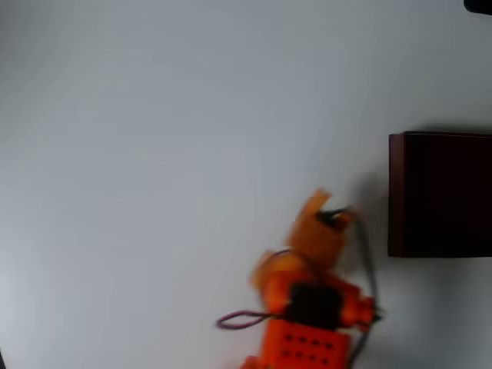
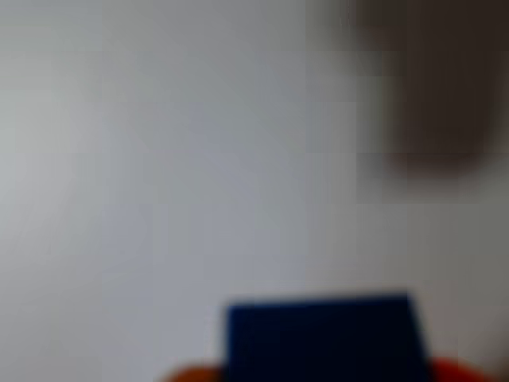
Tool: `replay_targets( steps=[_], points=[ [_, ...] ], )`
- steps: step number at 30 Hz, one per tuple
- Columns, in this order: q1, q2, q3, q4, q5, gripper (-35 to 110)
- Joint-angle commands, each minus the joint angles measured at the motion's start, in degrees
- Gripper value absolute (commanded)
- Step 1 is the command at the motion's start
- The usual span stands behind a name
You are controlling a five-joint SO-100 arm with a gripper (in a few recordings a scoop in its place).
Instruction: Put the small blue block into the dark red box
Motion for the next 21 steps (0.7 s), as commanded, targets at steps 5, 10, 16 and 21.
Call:
replay_targets(
  steps=[5,10,16,21],
  points=[
    [16.88,-7.29,-19.6,0.7,-23.38,0],
    [23.29,-18.02,-31.03,-1.58,-34.28,0],
    [24.61,-34.54,-50.01,-0.53,-42.63,0],
    [24.35,-46.85,-61.7,1.85,-47.37,11]
  ],
)
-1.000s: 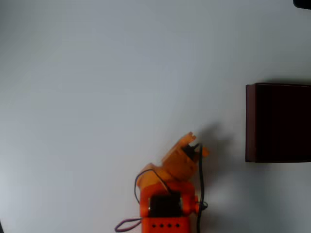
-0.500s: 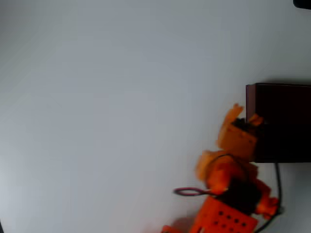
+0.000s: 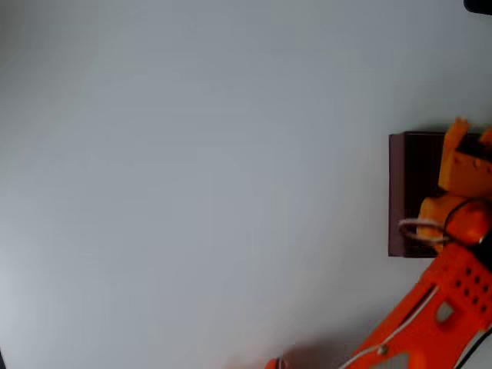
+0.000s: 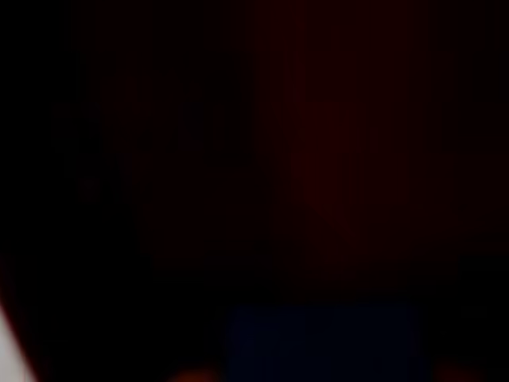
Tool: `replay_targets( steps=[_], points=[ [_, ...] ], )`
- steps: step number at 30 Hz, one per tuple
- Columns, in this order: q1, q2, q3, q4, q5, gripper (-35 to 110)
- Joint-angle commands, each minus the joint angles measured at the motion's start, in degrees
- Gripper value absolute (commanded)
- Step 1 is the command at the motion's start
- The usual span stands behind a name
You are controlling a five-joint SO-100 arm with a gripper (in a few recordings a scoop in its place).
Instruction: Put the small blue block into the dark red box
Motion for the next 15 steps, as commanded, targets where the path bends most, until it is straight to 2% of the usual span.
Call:
replay_targets(
  steps=[1,4,7,15],
  points=[
    [0.09,-4.39,-7.47,2.2,-1.67,15],
    [0.09,-5.1,-5.89,1.05,-3.6,22],
    [-0.44,-4.83,-5.27,-1.14,-8.17,22],
    [-5.45,0.26,1.05,0.7,-14.41,20]
  ],
)
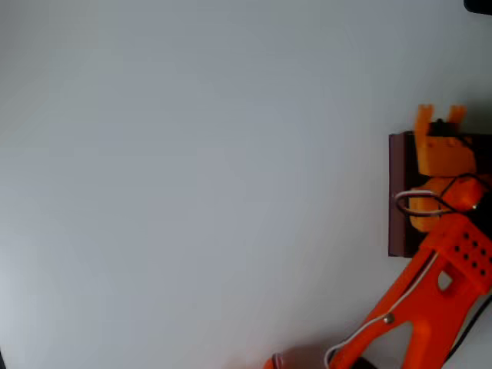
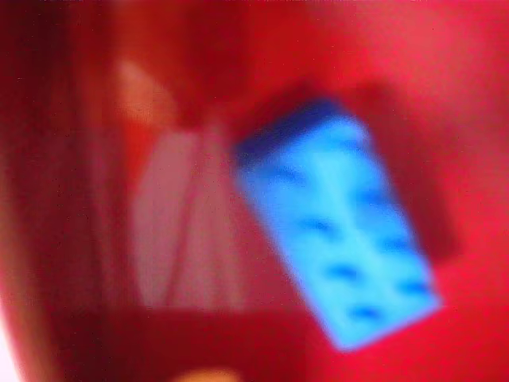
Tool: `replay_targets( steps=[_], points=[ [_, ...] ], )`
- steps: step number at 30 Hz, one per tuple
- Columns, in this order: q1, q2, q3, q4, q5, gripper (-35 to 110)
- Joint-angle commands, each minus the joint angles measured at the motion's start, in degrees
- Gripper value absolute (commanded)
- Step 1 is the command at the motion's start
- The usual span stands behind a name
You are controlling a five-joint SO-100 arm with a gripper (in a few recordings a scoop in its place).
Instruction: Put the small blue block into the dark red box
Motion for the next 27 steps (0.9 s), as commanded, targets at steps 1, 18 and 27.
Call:
replay_targets(
  steps=[1,18,27],
  points=[
    [-3.69,7.65,3.96,0.44,-3.52,20],
    [-36.83,66.88,52.47,-9.23,-23.2,3],
    [-56.25,89.65,78.05,-18.63,-42.1,0]
  ],
)
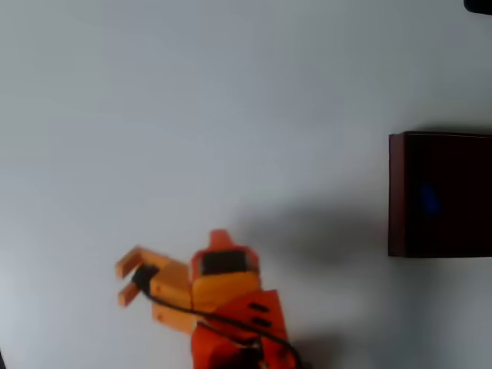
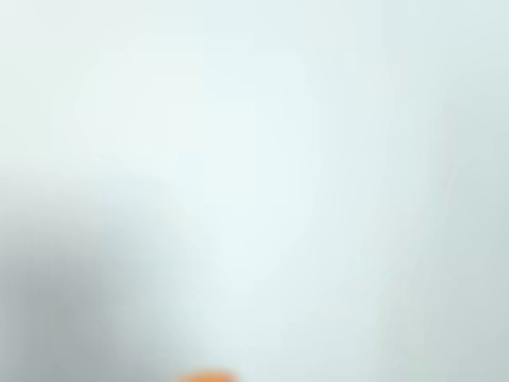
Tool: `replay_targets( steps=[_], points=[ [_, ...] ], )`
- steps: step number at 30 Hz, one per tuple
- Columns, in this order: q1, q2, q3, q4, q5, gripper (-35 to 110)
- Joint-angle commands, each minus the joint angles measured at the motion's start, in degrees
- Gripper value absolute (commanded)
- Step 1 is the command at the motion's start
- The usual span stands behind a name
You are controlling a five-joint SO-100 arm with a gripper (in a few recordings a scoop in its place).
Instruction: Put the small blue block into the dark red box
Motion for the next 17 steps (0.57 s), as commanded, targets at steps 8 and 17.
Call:
replay_targets(
  steps=[8,17],
  points=[
    [-16.35,35.33,19.6,9.4,-11.6,0],
    [-17.14,35.33,21.18,11.95,-10.81,0]
  ],
)
